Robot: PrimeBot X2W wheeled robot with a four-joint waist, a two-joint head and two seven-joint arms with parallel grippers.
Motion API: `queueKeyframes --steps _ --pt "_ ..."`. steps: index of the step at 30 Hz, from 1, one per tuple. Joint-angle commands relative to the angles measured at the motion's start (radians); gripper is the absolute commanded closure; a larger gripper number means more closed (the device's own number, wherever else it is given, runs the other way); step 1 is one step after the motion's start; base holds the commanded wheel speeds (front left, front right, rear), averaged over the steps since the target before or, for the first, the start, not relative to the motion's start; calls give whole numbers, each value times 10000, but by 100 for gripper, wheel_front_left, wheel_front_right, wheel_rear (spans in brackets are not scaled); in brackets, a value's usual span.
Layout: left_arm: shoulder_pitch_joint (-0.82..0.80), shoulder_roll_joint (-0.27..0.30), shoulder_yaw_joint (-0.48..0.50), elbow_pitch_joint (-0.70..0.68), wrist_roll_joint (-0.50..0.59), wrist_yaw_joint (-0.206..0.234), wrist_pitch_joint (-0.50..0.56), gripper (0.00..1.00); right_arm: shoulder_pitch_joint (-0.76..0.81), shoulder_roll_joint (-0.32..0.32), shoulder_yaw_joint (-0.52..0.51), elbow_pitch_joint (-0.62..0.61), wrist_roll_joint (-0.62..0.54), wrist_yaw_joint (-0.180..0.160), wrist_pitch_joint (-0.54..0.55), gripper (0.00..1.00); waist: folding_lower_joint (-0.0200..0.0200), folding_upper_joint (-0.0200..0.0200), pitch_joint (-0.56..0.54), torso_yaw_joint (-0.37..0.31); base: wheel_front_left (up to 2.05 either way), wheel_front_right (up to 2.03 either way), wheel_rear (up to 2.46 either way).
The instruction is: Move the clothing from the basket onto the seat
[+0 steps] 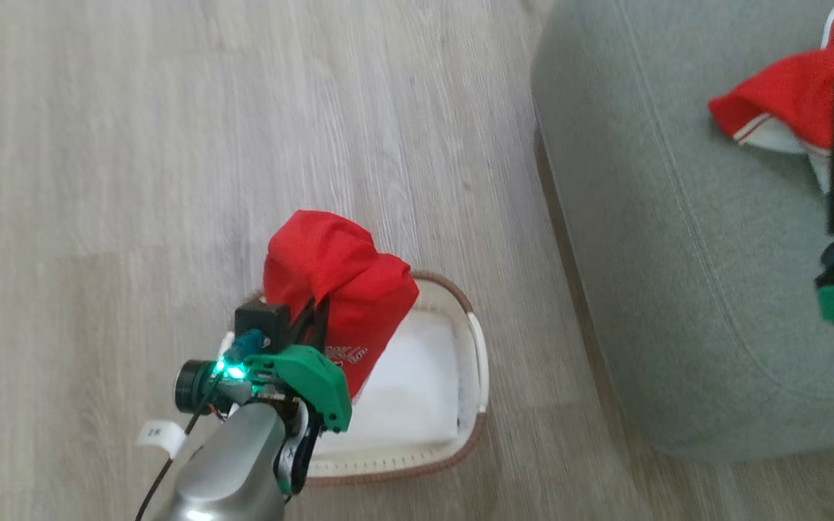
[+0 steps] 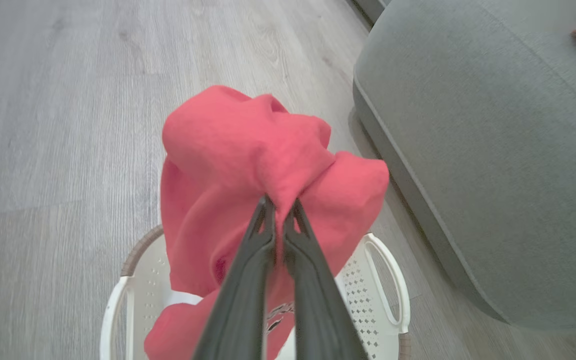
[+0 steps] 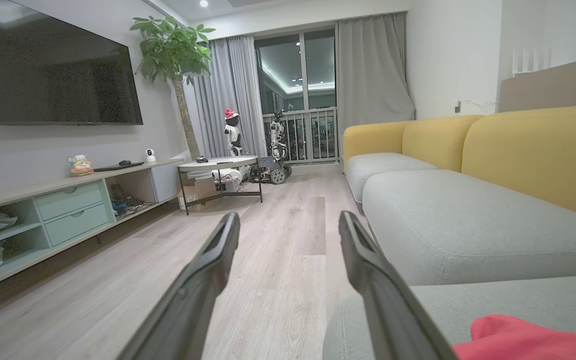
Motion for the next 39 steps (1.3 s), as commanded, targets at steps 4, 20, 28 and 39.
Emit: queueKeyframes --steps 4,20,28,39 --pt "208 295 677 -1171 709 -208 -139 100 427 24 358 -50 -236 -2 -47 0 1 -1 -1033 398 0 0 0" --pt "-78 210 910 -4171 1753 -1090 -133 100 1365 661 1090 491 -696 -2 -47 0 1 -1 -2276 826 0 0 0" --pt "-1042 114 641 -5453 1710 -1181 652 100 1494 782 1467 631 -698 -2 -47 0 1 -1 -2361 890 0 0 0" --pt "-1454 167 561 -6315 1608 -1104 1371 100 1399 846 2151 698 -567 -2 -47 0 1 -1 -2313 742 0 0 0"
